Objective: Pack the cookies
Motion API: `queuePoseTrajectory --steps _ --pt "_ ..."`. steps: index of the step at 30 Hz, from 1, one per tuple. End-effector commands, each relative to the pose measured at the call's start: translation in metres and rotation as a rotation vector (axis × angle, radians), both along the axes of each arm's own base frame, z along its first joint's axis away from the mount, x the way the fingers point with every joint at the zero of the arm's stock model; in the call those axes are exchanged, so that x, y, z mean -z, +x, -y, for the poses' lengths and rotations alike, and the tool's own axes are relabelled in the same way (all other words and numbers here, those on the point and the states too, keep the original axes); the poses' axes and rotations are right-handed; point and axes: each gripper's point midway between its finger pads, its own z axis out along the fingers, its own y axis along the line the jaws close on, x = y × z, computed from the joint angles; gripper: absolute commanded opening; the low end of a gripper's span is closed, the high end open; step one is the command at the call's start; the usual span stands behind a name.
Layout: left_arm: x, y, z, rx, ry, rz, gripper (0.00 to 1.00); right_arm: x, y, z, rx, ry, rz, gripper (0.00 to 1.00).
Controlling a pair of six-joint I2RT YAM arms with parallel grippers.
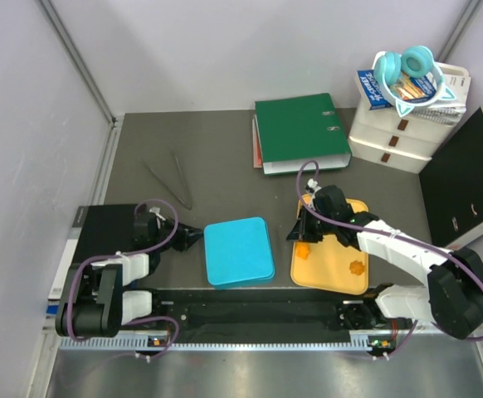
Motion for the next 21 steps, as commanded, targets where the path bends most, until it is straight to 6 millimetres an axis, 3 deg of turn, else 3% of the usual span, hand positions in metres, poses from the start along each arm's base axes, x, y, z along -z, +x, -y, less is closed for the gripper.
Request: queuePoseTrajectory --steps 1,21 --pt "-0.015 0.008 0.002 0.015 -0.029 0.082 0.0 -0.018 0.016 -0.005 0.003 0.019 0.053 0.0" --pt "-0.041 0.017 0.009 0.049 -0.069 0.151 0.0 -0.017 0.017 -0.006 0.005 0.022 0.054 0.0"
